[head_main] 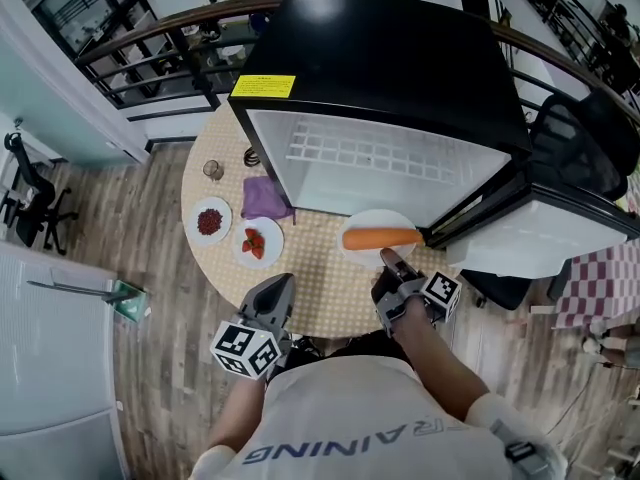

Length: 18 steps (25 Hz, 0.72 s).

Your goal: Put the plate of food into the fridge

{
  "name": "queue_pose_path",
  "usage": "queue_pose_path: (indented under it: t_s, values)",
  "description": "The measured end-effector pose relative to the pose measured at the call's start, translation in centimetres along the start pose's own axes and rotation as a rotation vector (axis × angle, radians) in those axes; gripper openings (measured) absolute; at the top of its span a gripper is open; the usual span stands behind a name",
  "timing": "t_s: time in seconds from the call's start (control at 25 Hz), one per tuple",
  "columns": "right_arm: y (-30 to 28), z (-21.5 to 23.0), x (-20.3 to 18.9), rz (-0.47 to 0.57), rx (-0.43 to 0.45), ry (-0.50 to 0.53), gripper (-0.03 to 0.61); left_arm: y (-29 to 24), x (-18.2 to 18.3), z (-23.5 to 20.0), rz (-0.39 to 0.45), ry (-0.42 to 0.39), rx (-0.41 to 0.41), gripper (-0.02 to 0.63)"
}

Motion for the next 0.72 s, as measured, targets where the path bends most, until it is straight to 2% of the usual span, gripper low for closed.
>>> queue_pose_path:
  t_s: [0.4,0.52,0.72]
  values:
    - [-5.4,1.0,1.3,0.063,-0.033,-0.025,0.041,1.2,-0.7,-1.5,-0.029,0.033,0.034,0.009]
    - [-7.7,1.0,2.4,0.080,-0.046,-0.004,0.041,1.6,-0.7,-1.9,-0.035,0.041,0.048,0.008]
    - [-11.1,1.3,3.6,0.142,-0.070,-0.010,0.041,2.3,-1.2,-2.6,-0.044,0.052,0.072,0.008]
Point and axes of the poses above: the fingertips, and each gripper's own axes: y backward along the fingers, z to its right, x out of its top, the point moved 10 cm from there along y, backward along the fingers, and after that the axes turned 4 degrees about y, right-handed, at the moved point
